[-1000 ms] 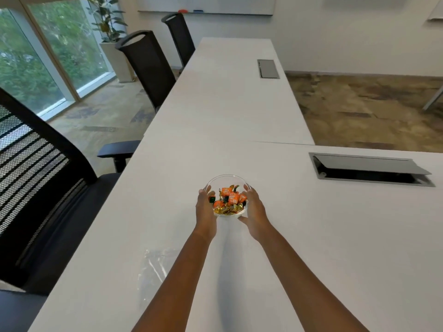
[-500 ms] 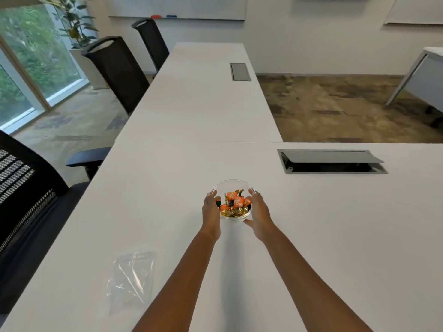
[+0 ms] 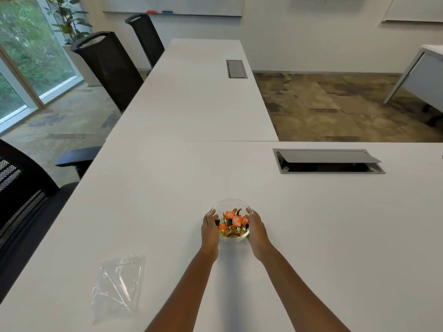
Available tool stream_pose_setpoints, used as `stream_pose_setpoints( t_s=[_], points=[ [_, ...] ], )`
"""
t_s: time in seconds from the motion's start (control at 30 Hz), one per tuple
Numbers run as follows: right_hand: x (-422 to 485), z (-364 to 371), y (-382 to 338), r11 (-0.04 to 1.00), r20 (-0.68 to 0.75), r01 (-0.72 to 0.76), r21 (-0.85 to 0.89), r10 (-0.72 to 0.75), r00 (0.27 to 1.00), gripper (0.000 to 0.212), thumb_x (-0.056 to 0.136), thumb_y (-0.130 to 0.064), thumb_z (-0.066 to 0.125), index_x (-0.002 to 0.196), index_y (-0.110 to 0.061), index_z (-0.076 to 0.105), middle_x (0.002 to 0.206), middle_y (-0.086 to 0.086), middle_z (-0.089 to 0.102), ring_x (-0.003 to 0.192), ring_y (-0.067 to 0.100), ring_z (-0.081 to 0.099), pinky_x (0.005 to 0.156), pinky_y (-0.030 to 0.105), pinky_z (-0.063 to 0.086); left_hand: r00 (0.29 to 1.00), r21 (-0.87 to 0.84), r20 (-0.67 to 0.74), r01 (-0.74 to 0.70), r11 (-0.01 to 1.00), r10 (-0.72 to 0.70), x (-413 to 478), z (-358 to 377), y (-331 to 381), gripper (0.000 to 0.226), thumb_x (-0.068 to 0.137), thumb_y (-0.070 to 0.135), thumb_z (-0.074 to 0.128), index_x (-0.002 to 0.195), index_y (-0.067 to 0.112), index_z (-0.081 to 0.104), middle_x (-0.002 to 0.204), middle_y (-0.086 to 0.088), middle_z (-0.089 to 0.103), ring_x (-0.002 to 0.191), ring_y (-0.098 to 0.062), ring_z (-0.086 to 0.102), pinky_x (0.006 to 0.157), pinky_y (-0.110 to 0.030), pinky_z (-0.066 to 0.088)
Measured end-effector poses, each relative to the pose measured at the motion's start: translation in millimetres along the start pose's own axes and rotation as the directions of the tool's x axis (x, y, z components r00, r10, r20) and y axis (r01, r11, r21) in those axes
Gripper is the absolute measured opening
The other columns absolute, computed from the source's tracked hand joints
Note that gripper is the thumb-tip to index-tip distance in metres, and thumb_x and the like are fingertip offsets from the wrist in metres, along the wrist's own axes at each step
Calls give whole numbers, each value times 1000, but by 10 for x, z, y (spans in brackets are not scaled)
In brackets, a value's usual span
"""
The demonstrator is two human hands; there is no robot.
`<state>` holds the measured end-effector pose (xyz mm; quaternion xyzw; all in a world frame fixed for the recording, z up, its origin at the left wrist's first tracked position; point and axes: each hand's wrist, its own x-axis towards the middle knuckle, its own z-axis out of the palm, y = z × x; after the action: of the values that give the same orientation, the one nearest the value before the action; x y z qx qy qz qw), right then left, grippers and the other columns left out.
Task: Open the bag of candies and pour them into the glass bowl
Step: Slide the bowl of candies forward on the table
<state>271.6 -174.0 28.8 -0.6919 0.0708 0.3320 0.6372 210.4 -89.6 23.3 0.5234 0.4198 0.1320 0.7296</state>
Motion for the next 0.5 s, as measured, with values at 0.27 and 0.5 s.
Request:
stream_pose_setpoints(
  t_s=[0.27,0.5],
  points=[
    [37,-45,84,1000,6,10,29,-10,1000,42,95,-19,33,136,-19,39,145,10,39,130,27,41,107,39,38,1000,25,5,1,1000,-1,-2,24,-68,42,99,30,21,134,14,38,142,-12,42,130,-24,38,109,-37,28],
    [38,-73,122,998,20,22,60,-23,1000,41,96,-19,33,136,-17,38,144,11,39,128,28,42,104,40,39,1000,40,16,-9,999,8,-36,26,-78,41,99,30,22,134,15,38,142,-12,42,123,-21,40,106,-36,31]
  ],
)
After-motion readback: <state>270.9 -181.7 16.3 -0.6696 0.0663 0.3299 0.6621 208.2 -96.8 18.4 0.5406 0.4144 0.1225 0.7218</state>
